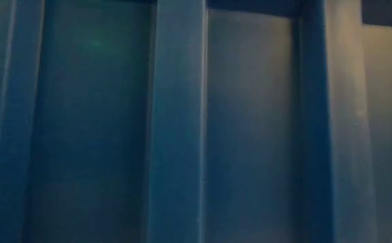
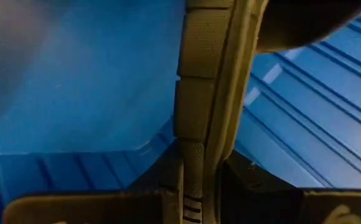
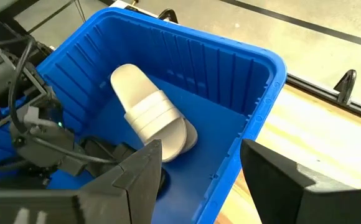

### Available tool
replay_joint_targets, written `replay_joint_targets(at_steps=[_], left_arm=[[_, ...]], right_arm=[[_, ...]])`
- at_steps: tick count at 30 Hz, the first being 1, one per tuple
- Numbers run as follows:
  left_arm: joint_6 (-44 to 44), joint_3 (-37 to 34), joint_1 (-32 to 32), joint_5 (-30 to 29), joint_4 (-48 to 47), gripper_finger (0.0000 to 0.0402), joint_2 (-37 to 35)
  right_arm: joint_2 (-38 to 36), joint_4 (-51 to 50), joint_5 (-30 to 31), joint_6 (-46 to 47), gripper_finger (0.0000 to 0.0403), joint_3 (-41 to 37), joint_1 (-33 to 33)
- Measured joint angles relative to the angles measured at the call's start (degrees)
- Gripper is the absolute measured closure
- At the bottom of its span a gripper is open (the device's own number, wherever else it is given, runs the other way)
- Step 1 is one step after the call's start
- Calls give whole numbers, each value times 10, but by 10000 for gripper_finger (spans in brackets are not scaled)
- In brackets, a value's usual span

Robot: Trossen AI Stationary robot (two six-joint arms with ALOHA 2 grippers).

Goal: Pick and place slides into bin
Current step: Put the black slide into the blue bin, then stack the slide on top of the black slide in the blue bin

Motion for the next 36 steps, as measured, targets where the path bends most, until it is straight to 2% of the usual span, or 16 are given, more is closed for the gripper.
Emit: replay_joint_targets(at_steps=[5,8,17,22,31,36], left_arm=[[-20,1,0,1,29,358,18],[-31,1,0,-4,33,343,20],[-46,1,0,3,33,229,20],[-46,1,-3,19,15,185,13],[-53,1,-4,-16,-35,143,10],[-10,1,-3,-56,-77,145,10]], right_arm=[[0,-2,5,-2,196,0,0],[0,-4,7,-6,196,0,0],[0,-6,8,-6,196,0,0],[0,-6,8,-6,196,0,0],[0,-6,18,-10,196,0,0],[0,-6,28,-10,196,0,0]])
